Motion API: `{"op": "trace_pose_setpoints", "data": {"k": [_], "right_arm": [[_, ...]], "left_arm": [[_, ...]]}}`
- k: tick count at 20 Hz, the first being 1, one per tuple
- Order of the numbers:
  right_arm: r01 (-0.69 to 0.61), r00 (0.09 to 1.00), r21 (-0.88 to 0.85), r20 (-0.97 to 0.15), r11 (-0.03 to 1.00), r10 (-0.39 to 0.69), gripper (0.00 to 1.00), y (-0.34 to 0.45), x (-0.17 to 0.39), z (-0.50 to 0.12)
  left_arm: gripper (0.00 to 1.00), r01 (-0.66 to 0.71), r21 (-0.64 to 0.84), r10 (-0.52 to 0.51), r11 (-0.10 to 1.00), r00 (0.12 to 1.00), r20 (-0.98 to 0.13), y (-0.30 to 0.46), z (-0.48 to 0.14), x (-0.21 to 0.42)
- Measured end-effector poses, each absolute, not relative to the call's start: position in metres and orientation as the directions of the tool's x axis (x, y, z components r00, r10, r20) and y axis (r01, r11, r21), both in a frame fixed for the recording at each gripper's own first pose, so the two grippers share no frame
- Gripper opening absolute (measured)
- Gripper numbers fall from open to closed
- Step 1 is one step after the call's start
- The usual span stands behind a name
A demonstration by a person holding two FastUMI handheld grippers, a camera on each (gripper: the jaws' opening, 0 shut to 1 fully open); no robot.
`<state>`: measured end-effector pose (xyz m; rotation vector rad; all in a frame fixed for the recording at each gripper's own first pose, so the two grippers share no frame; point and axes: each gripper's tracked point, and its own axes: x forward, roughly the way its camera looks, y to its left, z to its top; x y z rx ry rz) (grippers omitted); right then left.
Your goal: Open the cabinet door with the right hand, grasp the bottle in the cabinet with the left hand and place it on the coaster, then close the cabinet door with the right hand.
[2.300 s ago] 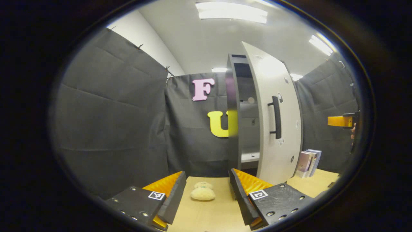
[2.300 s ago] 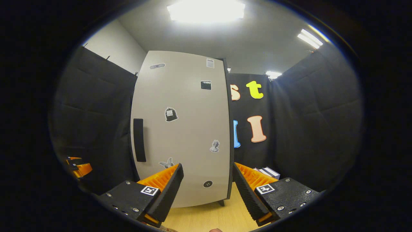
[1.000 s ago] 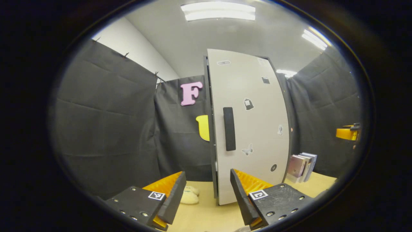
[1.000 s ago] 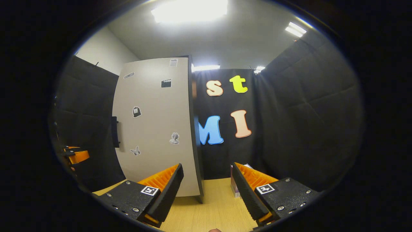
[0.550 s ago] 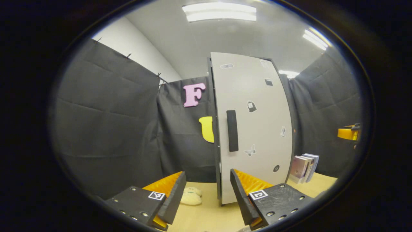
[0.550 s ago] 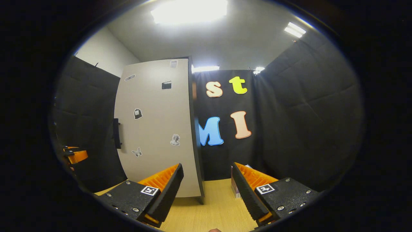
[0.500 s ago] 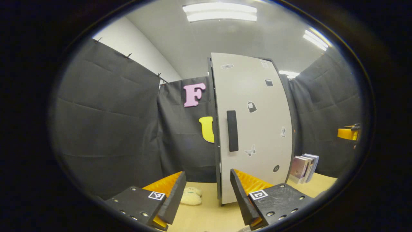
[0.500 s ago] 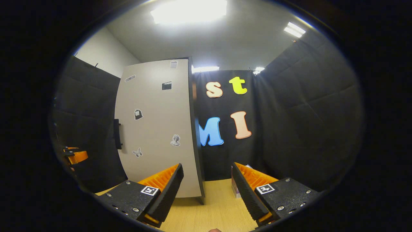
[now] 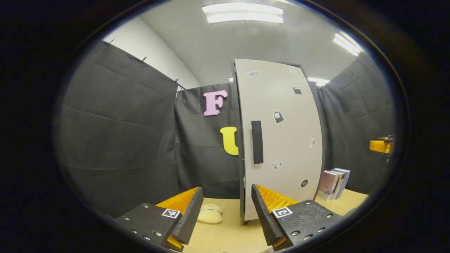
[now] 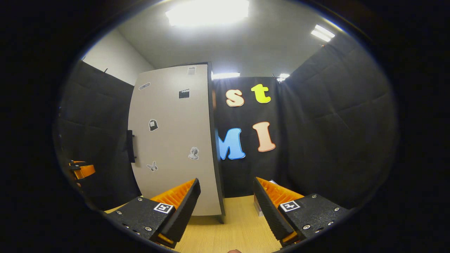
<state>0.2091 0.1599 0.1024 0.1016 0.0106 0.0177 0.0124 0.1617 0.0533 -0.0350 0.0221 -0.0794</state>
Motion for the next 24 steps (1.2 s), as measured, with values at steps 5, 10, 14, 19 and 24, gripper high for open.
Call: {"op": "trace_pose_setpoints", "data": {"k": [5, 10, 14, 19, 24], "right_arm": [[-0.018, 1.000, 0.109, -0.018, 0.994, 0.020, 0.94, 0.161, 0.213, 0.101], [-0.019, 1.000, 0.112, -0.012, 0.994, 0.020, 0.94, 0.162, 0.213, 0.104], [-0.022, 1.000, 0.106, -0.009, 0.994, 0.023, 0.94, 0.165, 0.214, 0.105], [-0.023, 1.000, 0.110, -0.006, 0.994, 0.023, 0.94, 0.168, 0.217, 0.106], [-0.023, 1.000, 0.113, -0.007, 0.993, 0.024, 0.94, 0.171, 0.218, 0.106]], "left_arm": [[0.76, 0.073, -0.035, -0.074, 0.997, 0.997, -0.023, 0.163, 0.053, 0.011], [0.76, 0.073, -0.033, -0.073, 0.997, 0.997, -0.021, 0.162, 0.054, 0.012], [0.76, 0.072, -0.038, -0.073, 0.997, 0.997, -0.018, 0.162, 0.055, 0.013], [0.77, 0.073, -0.034, -0.074, 0.997, 0.997, -0.016, 0.163, 0.055, 0.014], [0.76, 0.072, -0.031, -0.072, 0.997, 0.997, -0.013, 0.164, 0.055, 0.015]]}}
